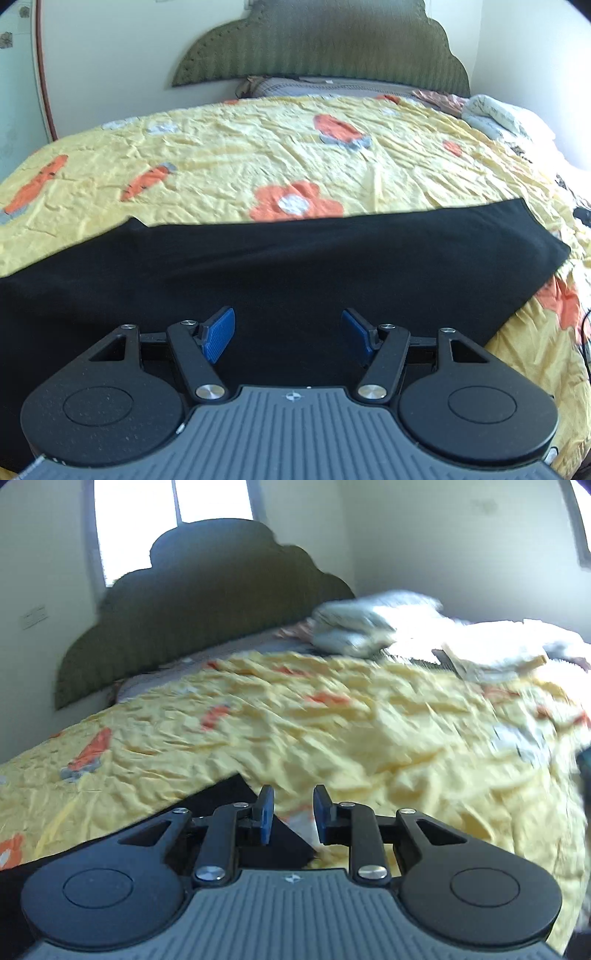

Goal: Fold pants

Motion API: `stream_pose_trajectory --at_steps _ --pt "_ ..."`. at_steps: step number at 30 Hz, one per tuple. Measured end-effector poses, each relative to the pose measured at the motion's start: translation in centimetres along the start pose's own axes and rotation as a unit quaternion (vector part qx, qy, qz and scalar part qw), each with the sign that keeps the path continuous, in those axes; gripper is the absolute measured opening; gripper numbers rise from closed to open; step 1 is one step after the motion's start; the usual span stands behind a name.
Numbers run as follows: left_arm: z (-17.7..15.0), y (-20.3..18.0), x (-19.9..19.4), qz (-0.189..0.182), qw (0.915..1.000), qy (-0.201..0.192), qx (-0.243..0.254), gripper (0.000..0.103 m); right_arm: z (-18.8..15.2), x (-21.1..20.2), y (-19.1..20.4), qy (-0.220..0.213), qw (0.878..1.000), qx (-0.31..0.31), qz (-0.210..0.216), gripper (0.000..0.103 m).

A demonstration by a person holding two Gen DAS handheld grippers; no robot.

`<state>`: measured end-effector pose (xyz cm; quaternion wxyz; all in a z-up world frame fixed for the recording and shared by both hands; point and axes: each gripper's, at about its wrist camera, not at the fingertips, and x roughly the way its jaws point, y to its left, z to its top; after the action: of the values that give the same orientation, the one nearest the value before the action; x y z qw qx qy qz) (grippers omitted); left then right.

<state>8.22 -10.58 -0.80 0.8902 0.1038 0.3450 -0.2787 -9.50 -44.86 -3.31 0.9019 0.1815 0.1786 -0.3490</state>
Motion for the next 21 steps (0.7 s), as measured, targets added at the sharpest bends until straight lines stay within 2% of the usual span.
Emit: stream_pose_trajectory --at_steps 1,2,3,4,6,7,8,9,10,12,14,15,17,18,21 --pt "0.5 0.5 -0.1 0.004 1.0000 -0.002 -0.001 0.067 0.5 0.2 2.4 0.017 0.997 -0.037 0.067 0.024" --pt "1.0 1.0 -0.1 0.008 1.0000 0.000 -0.002 0.067 0.6 0.6 4.8 0.049 0.988 -0.065 0.132 0.024" --pt "1.5 1.4 0.1 0.015 0.9999 0.004 -0.005 0.067 0.4 1.2 7.6 0.090 0.971 -0.094 0.201 0.024" --pt "1.8 1.9 0.3 0.021 0.9997 0.008 -0.007 0.067 -0.1 1.9 10.7 0.136 0.945 -0.131 0.267 0.024" --pt "2.1 2.5 1.3 0.029 0.9991 0.030 -0.001 0.067 -2.0 3.0 16.0 0.188 0.903 -0.202 0.329 0.024" --pt "2.2 2.7 1.9 0.032 0.9987 0.040 0.002 0.067 -3.3 3.9 18.5 0.212 0.885 -0.244 0.337 0.024" --pt "2.2 2.8 2.8 0.036 0.9981 0.050 0.004 0.067 -4.4 5.1 20.4 0.219 0.875 -0.279 0.330 0.023" --pt "2.3 2.9 3.8 0.044 0.9973 0.059 0.004 0.068 -4.6 5.7 21.5 0.195 0.877 -0.291 0.328 0.023" --pt "2.6 3.0 4.8 0.053 0.9963 0.068 0.005 0.069 -4.2 6.9 22.4 0.200 0.880 -0.282 0.325 0.024" --pt "3.2 3.6 6.2 0.078 0.9954 0.055 -0.005 0.077 -2.7 9.1 23.2 0.191 0.899 -0.246 0.308 0.023" --pt "4.0 4.2 6.3 0.110 0.9922 0.053 -0.028 0.073 -1.8 10.9 23.0 0.180 0.922 -0.228 0.255 0.024" --pt "4.2 4.5 5.7 0.109 0.9923 0.046 -0.037 0.072 -1.4 11.0 22.1 0.187 0.926 -0.203 0.259 0.025" --pt "4.0 5.0 4.3 0.094 0.9944 0.029 -0.038 0.073 -0.8 9.4 19.7 0.194 0.917 -0.159 0.309 0.025" --pt "3.7 5.0 3.8 0.091 0.9948 0.026 -0.036 0.074 -0.8 8.4 18.8 0.197 0.913 -0.157 0.322 0.025" --pt "3.5 4.5 5.1 0.092 0.9944 0.045 -0.026 0.076 -1.9 7.3 17.2 0.224 0.898 -0.178 0.334 0.025"
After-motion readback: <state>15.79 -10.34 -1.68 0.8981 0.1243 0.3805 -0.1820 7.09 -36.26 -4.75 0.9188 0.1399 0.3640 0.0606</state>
